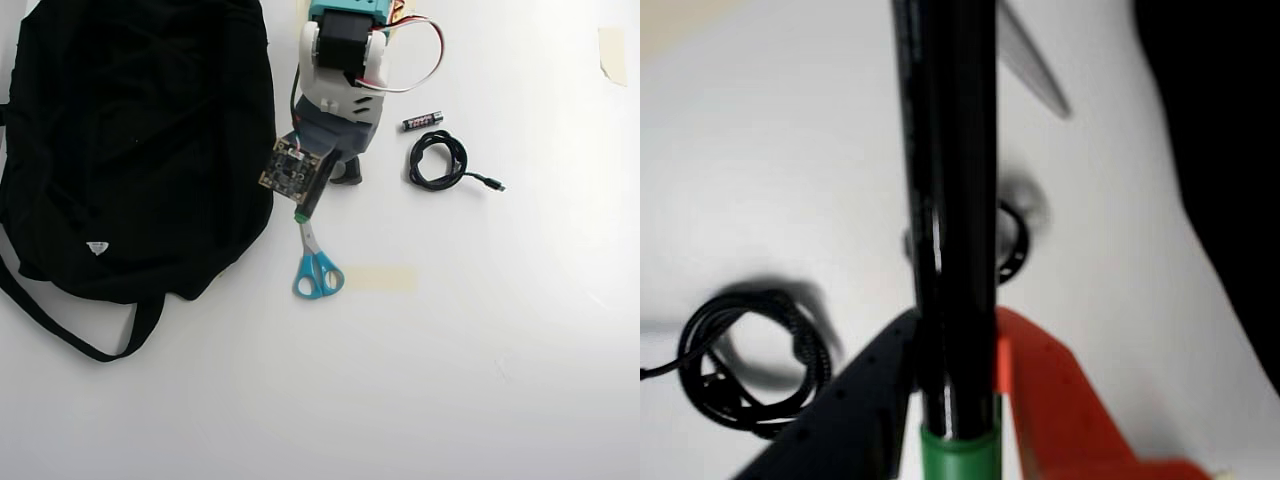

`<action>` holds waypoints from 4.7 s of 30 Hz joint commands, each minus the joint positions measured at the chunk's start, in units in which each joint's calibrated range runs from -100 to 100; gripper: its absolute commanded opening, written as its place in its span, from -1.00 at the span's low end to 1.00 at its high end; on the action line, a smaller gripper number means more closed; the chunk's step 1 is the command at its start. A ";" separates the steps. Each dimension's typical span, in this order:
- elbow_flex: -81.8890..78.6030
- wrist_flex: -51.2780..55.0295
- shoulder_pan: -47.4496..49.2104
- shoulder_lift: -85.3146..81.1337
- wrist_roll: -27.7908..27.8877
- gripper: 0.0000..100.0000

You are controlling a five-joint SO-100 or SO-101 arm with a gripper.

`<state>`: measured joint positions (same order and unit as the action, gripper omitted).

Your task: Put the green marker into the black bag

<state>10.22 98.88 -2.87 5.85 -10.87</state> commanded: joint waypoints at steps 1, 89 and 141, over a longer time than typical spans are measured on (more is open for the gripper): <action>-0.61 0.51 -3.87 -3.70 0.17 -0.96; -1.59 -0.52 10.05 -18.80 -2.77 -0.96; -69.97 -33.68 12.74 -68.09 6.93 -0.96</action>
<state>-54.95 69.34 9.48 -58.32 -4.22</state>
